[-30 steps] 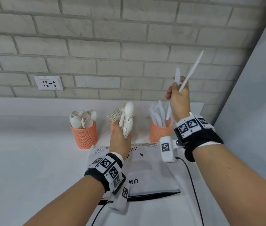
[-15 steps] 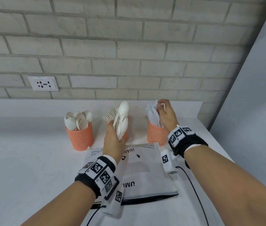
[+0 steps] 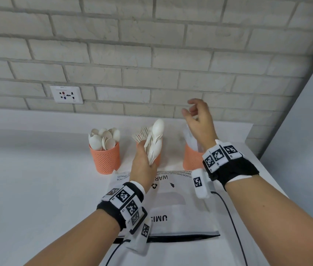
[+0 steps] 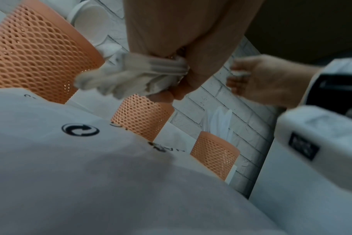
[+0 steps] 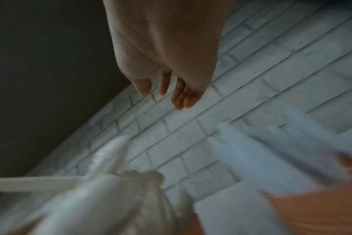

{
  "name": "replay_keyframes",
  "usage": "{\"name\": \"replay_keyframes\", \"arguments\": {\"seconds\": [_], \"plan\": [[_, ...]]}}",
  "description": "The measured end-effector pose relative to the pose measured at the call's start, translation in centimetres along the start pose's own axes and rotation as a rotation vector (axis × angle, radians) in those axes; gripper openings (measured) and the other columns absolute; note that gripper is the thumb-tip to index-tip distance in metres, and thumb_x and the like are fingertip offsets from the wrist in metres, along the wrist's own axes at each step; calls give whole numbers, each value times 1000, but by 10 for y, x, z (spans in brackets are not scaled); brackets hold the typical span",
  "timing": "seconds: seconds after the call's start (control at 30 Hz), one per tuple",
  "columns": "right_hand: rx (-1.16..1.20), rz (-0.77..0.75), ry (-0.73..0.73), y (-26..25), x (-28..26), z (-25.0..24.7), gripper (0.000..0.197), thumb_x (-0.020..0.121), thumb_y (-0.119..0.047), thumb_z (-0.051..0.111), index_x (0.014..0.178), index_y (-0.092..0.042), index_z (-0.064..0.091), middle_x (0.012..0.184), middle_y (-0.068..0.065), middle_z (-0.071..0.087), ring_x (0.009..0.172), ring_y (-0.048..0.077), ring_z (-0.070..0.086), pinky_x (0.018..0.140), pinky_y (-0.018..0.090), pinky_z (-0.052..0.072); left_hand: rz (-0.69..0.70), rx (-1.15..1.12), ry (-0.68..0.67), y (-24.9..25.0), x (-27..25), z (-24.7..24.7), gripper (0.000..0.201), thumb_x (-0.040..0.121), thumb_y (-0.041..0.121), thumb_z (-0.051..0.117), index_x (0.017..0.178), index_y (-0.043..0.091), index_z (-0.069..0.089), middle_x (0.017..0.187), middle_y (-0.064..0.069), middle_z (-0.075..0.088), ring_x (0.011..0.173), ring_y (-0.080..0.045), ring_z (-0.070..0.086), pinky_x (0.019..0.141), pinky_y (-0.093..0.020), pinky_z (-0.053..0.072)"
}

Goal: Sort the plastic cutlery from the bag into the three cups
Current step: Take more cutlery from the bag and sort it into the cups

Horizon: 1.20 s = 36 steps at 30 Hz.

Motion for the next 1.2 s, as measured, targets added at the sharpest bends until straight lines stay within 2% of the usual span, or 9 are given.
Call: {"name": "replay_keyframes", "arguments": {"seconds": [0.07, 0.17, 0.27, 0.4, 0.53, 0.7, 0.87, 1.03, 1.2], "plan": [[26, -14, -177, -24, -4, 17, 15, 91, -22, 56, 102, -12, 60, 83, 8, 53, 72, 15, 49, 67, 20, 41, 14, 8, -26, 0, -2, -1, 57, 83, -4, 51, 136, 6, 31, 108, -2, 51, 93, -16, 50, 77, -21, 38], [-313, -122, -410, -53, -20, 39, 20, 88, -39, 56, 92, -21, 63, 68, -4, 52, 66, 16, 48, 62, 28, 38, 21, 30, -68, -4, -2, -1, 62, 82, -5, 51, 138, 6, 28, 125, -12, 53, 109, -25, 54, 88, -26, 42], [-674, -66, -591, -57, -41, 57, 24, 85, -41, 58, 90, -18, 62, 79, -3, 55, 74, 19, 51, 65, 26, 35, 23, 42, -66, -8, 3, -1, 59, 80, -9, 52, 135, 4, 32, 121, -9, 54, 110, -19, 54, 81, -12, 36], [-397, 194, -684, -52, -52, 64, 12, 87, -18, 60, 97, -13, 54, 71, 4, 56, 56, 22, 57, 48, 25, 45, 4, 83, -79, -13, 2, -1, 51, 83, -6, 51, 132, 1, 36, 117, -14, 55, 110, -25, 55, 77, -10, 34], [-355, 233, -675, -58, -50, 49, 23, 85, 0, 48, 100, -18, 48, 69, 6, 55, 46, 17, 53, 43, 23, 42, 30, 37, -98, -9, -2, -3, 67, 83, -5, 51, 143, 6, 22, 125, -9, 52, 113, -21, 53, 86, -16, 37], [-209, 54, -530, -74, -54, 29, 23, 89, -4, 50, 108, -17, 45, 68, 5, 55, 64, 29, 60, 60, 39, 52, -106, -156, -148, -1, 7, -11, 41, 83, 6, 58, 120, 10, 40, 92, -4, 57, 72, -13, 54, 58, -25, 44], [26, 33, -237, -67, -56, 25, 24, 92, -7, 49, 116, -10, 45, 70, 14, 62, 54, 19, 54, 57, 34, 48, -279, -604, -293, 11, 11, -21, 10, 88, 10, 58, 88, 9, 48, 52, 1, 39, 37, -8, 35, 37, -20, 32], [57, 195, -257, -43, -69, 37, 8, 96, -9, 45, 102, -6, 48, 75, 7, 61, 52, 10, 53, 49, 16, 44, -387, -918, -286, 18, 22, -32, 13, 91, 6, 49, 78, 5, 53, 50, 1, 48, 39, -8, 43, 41, -19, 39], [2, 231, -347, -32, -82, 50, 4, 95, -10, 44, 92, -13, 45, 83, 8, 65, 72, 22, 63, 65, 35, 53, -364, -1043, -323, 18, 24, -44, 12, 91, 1, 45, 90, 2, 58, 83, -13, 62, 73, -19, 65, 58, -27, 56]]}}
Point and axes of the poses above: each hand's wrist, its own x-axis towards the middle knuckle, its own z-axis out of the palm, y = z × x, the point moved 1 cm from there along x, towards the middle knuckle
